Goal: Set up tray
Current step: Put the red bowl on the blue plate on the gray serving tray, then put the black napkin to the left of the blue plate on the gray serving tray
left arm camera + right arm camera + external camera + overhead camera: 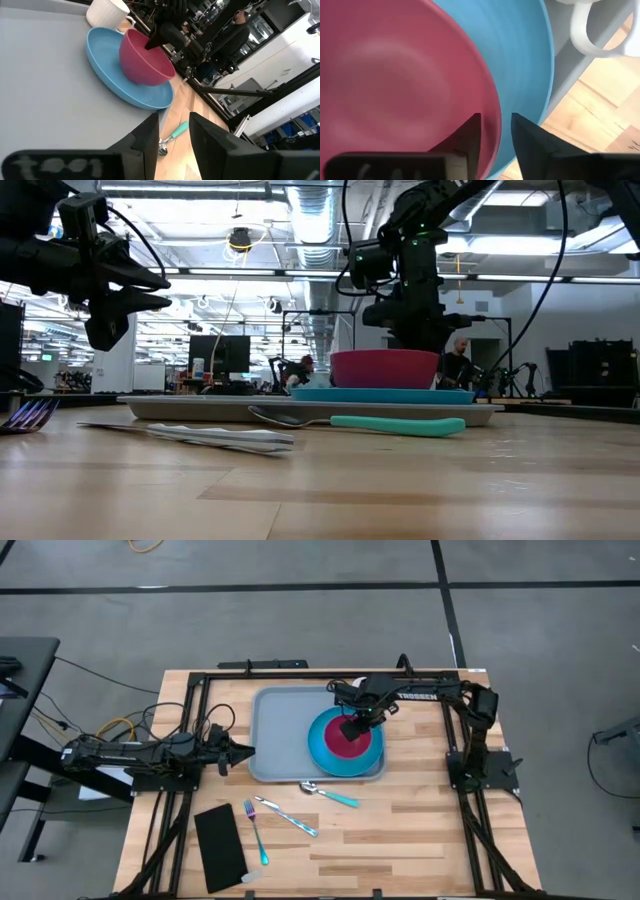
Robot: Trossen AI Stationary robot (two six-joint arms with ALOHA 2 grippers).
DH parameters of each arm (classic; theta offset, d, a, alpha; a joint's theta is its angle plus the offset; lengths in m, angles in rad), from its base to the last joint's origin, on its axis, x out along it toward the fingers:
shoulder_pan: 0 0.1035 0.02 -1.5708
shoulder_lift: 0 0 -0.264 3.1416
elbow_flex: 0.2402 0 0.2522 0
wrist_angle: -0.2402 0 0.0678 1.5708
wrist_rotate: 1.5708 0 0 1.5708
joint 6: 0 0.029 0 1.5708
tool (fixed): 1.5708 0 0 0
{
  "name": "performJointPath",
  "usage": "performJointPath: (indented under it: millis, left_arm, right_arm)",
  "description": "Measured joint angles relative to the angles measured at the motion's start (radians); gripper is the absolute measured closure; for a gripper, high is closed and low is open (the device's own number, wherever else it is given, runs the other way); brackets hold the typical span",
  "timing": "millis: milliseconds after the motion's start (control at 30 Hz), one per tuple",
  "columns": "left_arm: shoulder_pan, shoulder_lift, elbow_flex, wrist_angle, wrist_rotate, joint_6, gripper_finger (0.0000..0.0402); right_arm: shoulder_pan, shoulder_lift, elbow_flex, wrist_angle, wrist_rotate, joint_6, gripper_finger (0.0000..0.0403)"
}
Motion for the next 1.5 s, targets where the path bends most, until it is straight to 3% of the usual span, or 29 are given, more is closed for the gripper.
performJointPath:
  millis: [233, 500, 600, 833, 1100, 1500]
  left_arm:
    - [0.0, 0.0, 0.0, 0.0, 0.0, 0.0, 0.0306]
    - [0.0, 0.0, 0.0, 0.0, 0.0, 0.0, 0.0306]
    - [0.0, 0.0, 0.0, 0.0, 0.0, 0.0, 0.0306]
    - [0.0, 0.0, 0.0, 0.0, 0.001, 0.0, 0.0306]
    - [0.0, 0.0, 0.0, 0.0, -0.012, -0.005, 0.0306]
    - [0.0, 0.0, -0.002, 0.035, -0.087, -0.167, 0.0306]
  right_arm:
    - [0.001, 0.0, 0.047, -0.019, -0.001, -0.019, 0.0252]
    - [0.01, -0.009, 0.262, -0.16, 0.042, -0.09, 0.023]
    - [0.054, -0.061, 0.315, -0.146, 0.044, -0.134, 0.0229]
    - [0.234, -0.3, 0.29, 0.0, 0.074, -0.2, 0.0235]
    - [0.44, -0.63, 0.016, 0.355, 0.227, -0.202, 0.0235]
    - [0.588, -1.026, -0.599, 1.129, 0.249, -0.114, 0.0239]
